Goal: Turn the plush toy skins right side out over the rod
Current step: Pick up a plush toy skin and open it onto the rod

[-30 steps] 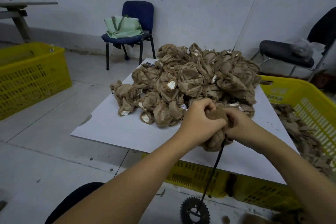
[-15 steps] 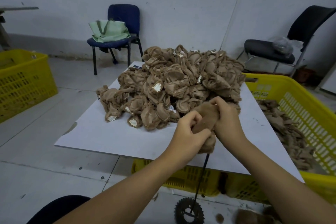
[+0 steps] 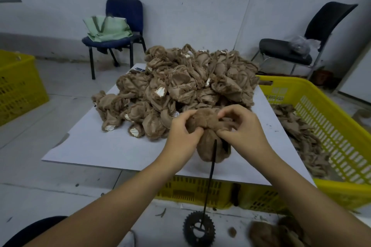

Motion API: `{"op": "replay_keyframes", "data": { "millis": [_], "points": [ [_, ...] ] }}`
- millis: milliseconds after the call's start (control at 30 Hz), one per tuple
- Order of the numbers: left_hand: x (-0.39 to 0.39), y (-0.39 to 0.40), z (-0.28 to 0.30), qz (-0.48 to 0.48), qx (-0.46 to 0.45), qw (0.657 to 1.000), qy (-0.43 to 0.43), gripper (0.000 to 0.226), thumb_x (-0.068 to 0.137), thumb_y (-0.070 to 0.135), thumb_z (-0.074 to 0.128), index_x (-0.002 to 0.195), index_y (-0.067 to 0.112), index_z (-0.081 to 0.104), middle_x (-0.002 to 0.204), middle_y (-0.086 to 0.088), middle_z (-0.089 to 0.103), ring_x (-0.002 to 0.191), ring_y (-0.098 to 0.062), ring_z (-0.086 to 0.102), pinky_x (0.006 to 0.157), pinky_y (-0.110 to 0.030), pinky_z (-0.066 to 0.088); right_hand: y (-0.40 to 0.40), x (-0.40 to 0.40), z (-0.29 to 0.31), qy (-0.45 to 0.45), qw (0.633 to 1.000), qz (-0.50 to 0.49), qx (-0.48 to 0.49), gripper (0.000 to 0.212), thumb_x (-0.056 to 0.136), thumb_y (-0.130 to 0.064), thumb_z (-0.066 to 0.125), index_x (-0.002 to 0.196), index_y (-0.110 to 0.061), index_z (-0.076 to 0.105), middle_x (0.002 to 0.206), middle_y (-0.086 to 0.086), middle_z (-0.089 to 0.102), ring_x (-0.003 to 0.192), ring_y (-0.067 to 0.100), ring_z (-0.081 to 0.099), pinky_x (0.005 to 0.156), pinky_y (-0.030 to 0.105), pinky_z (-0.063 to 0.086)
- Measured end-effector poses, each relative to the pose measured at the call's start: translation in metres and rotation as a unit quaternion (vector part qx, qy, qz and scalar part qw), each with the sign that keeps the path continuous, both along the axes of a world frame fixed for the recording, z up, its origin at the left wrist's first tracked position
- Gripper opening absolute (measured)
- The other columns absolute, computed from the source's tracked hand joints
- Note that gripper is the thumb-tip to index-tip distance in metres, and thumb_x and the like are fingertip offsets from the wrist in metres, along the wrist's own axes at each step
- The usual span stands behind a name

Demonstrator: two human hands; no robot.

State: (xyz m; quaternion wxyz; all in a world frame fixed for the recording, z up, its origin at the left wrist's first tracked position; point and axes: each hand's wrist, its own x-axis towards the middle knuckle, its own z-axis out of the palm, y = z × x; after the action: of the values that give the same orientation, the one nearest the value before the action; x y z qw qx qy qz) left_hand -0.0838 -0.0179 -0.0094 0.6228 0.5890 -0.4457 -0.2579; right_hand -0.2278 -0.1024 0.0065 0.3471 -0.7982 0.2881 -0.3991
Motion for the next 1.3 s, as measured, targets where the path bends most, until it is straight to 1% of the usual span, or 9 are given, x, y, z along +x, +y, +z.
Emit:
{"op": "replay_keyframes", "data": {
  "millis": [200,500,733,867,967,1033,1133,1233,1300],
  "points": [
    [-0.003,0.017,0.011,0.063,-0.092,0.983,-0.148,0.036,0.089,-0.006,0.06,0.116,0.018,0.064,0.113,0.001,0.057,0.107,0.005,0.055,0.09,-0.009,0.046,0.019,-0.012,-0.006,0.028,0.99,-0.05,-0.131,0.013,0.078,-0.007,0.075,0.083,-0.014,0.064,0.081,-0.005,0.061,0.077,0.008,0.057,0.062,0.013,0.04],
    [-0.005,0.031,0.014,0.073,-0.195,0.928,-0.311,0.041,0.081,-0.014,0.059,0.12,0.0,0.064,0.112,-0.002,0.05,0.103,-0.005,0.053,0.084,-0.013,0.044,0.052,-0.012,-0.014,0.032,0.978,-0.06,-0.198,0.015,0.083,-0.002,0.072,0.076,-0.005,0.059,0.073,0.005,0.059,0.068,0.024,0.054,0.057,0.044,0.048],
    [-0.009,0.035,0.007,0.014,-0.208,0.876,-0.435,0.036,0.08,-0.004,0.061,0.116,-0.006,0.066,0.113,-0.021,0.055,0.105,-0.026,0.054,0.087,-0.028,0.049,0.054,-0.024,-0.028,0.087,0.977,-0.043,-0.189,0.007,0.089,-0.017,0.064,0.092,-0.011,0.067,0.081,-0.001,0.065,0.071,0.016,0.057,0.058,0.032,0.048],
    [-0.009,0.035,-0.008,-0.059,-0.099,0.896,-0.429,0.042,0.084,0.004,0.062,0.126,0.006,0.06,0.116,-0.009,0.049,0.098,-0.023,0.054,0.077,-0.036,0.05,0.039,-0.027,-0.045,0.245,0.964,0.005,-0.104,0.009,0.092,-0.013,0.058,0.085,-0.013,0.063,0.079,0.002,0.061,0.069,0.016,0.055,0.061,0.037,0.049],
    [-0.005,0.029,-0.019,-0.123,0.064,0.925,-0.354,0.051,0.087,0.019,0.066,0.134,0.024,0.047,0.116,0.008,0.04,0.095,-0.014,0.056,0.075,-0.038,0.054,0.034,-0.023,-0.061,0.336,0.938,0.054,-0.058,0.023,0.095,-0.011,0.053,0.072,-0.01,0.056,0.07,0.002,0.053,0.064,0.014,0.049,0.056,0.024,0.04],
    [-0.001,0.023,-0.026,-0.126,0.113,0.935,-0.31,0.055,0.087,0.026,0.07,0.135,0.029,0.044,0.117,0.012,0.037,0.102,-0.011,0.055,0.085,-0.039,0.056,0.031,-0.02,-0.067,0.35,0.934,0.062,-0.039,0.026,0.096,-0.011,0.053,0.071,-0.008,0.058,0.07,0.006,0.055,0.065,0.018,0.051,0.054,0.023,0.034],
    [0.0,0.015,-0.035,-0.11,0.161,0.946,-0.259,0.059,0.081,0.036,0.078,0.129,0.034,0.046,0.116,0.009,0.03,0.114,-0.016,0.045,0.097,-0.037,0.05,0.027,-0.018,-0.061,0.357,0.931,0.068,0.019,0.022,0.094,-0.01,0.056,0.077,-0.002,0.066,0.077,0.012,0.065,0.074,0.026,0.061,0.064,0.034,0.051],
    [-0.003,0.009,-0.038,-0.125,0.159,0.969,-0.142,0.054,0.074,0.03,0.086,0.11,0.03,0.046,0.118,0.005,0.041,0.111,-0.019,0.052,0.089,-0.031,0.053,0.02,-0.026,-0.041,0.332,0.935,0.069,0.102,0.012,0.088,-0.015,0.069,0.094,-0.006,0.073,0.095,0.005,0.072,0.09,0.019,0.066,0.083,0.039,0.056],
    [-0.007,0.006,-0.036,-0.109,0.114,0.979,-0.127,0.055,0.068,0.031,0.087,0.1,0.028,0.042,0.11,0.0,0.053,0.102,-0.019,0.058,0.078,-0.037,0.056,0.014,-0.032,-0.021,0.255,0.941,0.068,0.212,0.033,0.082,-0.022,0.079,0.112,-0.016,0.068,0.111,-0.006,0.068,0.107,0.013,0.063,0.09,0.033,0.054]
  ]
}}
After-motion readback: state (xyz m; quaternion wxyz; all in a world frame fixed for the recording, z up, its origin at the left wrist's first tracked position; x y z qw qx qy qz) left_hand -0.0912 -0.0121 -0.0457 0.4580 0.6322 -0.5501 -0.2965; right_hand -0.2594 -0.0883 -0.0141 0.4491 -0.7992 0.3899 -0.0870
